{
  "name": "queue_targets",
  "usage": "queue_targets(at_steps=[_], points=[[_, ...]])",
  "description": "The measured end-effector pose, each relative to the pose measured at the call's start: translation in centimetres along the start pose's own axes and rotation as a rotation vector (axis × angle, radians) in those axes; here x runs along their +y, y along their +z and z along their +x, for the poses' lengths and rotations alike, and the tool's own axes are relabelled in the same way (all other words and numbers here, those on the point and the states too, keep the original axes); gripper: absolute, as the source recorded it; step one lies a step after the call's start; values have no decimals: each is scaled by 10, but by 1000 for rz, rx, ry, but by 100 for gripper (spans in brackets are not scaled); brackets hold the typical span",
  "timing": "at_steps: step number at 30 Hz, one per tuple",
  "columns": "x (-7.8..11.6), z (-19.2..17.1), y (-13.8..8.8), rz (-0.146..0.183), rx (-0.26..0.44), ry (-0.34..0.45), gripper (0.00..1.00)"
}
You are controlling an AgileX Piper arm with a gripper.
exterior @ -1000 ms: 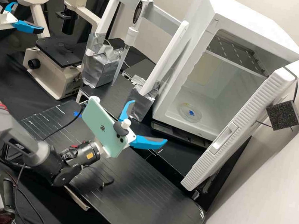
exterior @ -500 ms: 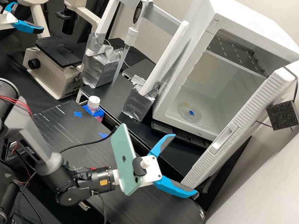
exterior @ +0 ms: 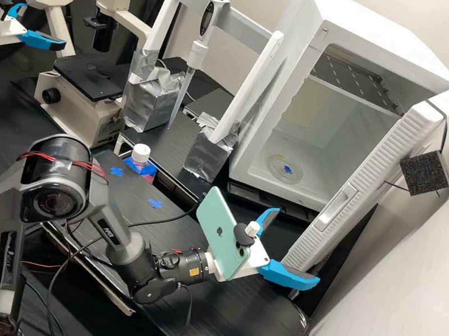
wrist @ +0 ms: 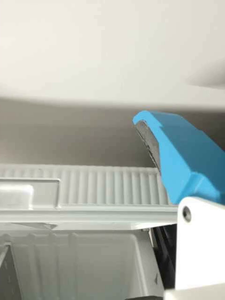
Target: Close the door
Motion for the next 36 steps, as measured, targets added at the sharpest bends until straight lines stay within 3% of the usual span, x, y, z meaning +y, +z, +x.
queue_targets(at_steps=[14, 22, 26, 36], points=[[-20, 18, 2, 2, 17, -45, 100], [-20, 12, -7, 57, 32, -54, 100], [-24, 1, -20, 91, 53, -81, 100], [-36, -35, -68, 126, 195, -180, 100]])
